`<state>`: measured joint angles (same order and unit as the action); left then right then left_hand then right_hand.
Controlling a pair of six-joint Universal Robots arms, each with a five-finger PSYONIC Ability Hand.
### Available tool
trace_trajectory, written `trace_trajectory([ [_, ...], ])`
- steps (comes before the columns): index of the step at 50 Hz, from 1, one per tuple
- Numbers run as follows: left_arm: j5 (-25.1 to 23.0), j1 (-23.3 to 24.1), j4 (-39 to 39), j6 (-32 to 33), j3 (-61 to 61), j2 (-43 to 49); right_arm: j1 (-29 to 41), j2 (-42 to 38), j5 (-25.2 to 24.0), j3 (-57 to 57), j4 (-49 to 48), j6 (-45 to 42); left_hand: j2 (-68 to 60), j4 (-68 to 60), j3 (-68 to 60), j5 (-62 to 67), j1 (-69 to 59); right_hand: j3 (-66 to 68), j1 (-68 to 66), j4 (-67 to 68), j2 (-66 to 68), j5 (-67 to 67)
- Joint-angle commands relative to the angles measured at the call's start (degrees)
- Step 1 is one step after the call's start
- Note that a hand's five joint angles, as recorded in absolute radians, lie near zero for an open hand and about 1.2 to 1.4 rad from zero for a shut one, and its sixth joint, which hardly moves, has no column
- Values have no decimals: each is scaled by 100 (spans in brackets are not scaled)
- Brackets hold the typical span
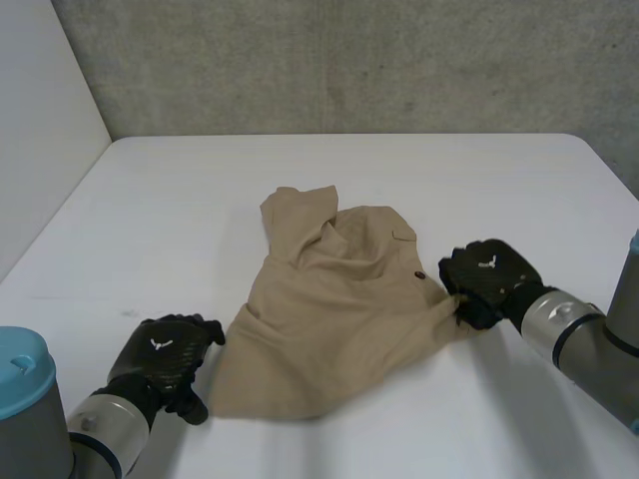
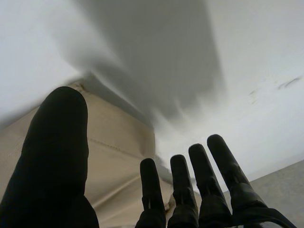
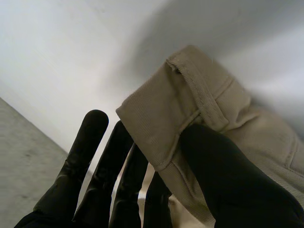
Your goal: Fold the shorts.
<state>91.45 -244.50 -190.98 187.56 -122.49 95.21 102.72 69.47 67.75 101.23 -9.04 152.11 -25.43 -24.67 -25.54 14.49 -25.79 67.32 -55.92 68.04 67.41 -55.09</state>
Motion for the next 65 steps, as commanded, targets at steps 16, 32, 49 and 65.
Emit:
trace_trajectory([
  [16, -206, 359, -150, -9, 50, 148, 565, -206, 1073, -420, 87, 724, -546, -622, -535, 640, -510, 1268, -2408, 1196, 1259, -1491],
  [32, -206, 526, -168, -26, 59, 147, 592, -593, 1364, -842, 236, 873, -732, -809, -721, 827, -697, 1268, -2408, 1196, 1259, -1491],
  [49, -136, 1036, -282, -70, 621, 921, 600, -619, 1355, -886, 271, 996, -547, -623, -536, 641, -511, 1268, -2408, 1196, 1259, -1491],
  [65, 936, 1643, -607, -9, 1386, 1817, 636, -611, 1346, -877, 298, 970, -1889, -1965, -1878, 1983, -1853, 1268, -2408, 1196, 1259, -1491],
])
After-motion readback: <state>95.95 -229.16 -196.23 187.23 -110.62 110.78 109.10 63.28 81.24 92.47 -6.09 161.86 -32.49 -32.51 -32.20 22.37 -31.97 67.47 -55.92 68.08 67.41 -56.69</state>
